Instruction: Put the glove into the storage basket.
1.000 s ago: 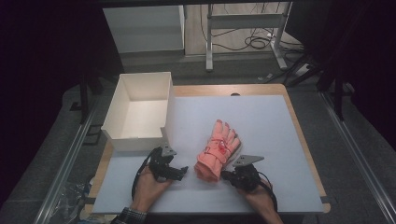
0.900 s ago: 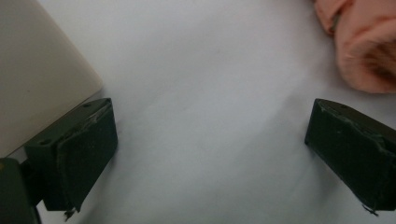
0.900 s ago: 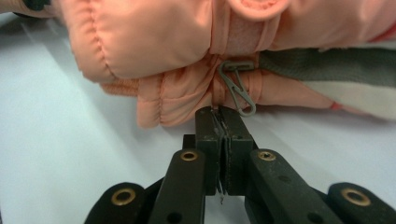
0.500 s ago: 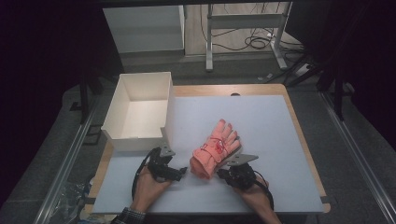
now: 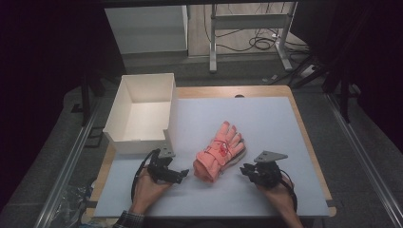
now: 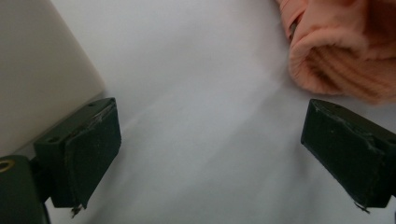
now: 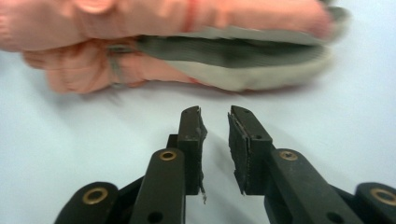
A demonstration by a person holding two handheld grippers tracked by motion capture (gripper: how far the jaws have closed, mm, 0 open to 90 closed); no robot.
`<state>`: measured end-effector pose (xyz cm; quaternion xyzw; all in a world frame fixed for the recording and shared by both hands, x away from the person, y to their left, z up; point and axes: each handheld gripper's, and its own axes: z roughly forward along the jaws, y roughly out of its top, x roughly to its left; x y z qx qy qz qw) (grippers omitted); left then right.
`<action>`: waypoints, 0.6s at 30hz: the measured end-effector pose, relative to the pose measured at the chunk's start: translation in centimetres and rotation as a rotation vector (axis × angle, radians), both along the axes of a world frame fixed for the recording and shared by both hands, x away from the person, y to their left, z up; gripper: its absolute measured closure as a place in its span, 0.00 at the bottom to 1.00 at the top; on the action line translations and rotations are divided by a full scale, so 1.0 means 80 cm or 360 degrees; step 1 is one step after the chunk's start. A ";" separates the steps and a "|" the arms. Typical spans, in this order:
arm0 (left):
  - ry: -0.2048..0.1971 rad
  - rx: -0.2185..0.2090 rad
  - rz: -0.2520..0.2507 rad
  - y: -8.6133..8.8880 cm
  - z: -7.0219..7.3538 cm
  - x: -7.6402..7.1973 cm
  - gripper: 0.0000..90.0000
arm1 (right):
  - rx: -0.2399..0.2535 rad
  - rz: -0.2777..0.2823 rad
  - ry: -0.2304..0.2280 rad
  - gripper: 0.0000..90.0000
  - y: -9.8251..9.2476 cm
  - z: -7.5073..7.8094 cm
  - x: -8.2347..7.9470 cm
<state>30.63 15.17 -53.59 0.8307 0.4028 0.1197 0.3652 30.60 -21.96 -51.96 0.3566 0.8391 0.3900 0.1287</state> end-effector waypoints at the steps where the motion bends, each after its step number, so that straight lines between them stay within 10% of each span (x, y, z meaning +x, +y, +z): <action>1: -0.0002 -0.0014 0.0005 0.001 0.003 -0.001 0.06 | -0.0005 -0.0013 0.0001 0.79 -0.003 0.000 0.001; 18: 0.0044 -0.0092 -0.0103 -0.019 0.072 0.004 0.03 | -0.0192 -0.0294 -0.0071 0.50 -0.077 -0.003 0.027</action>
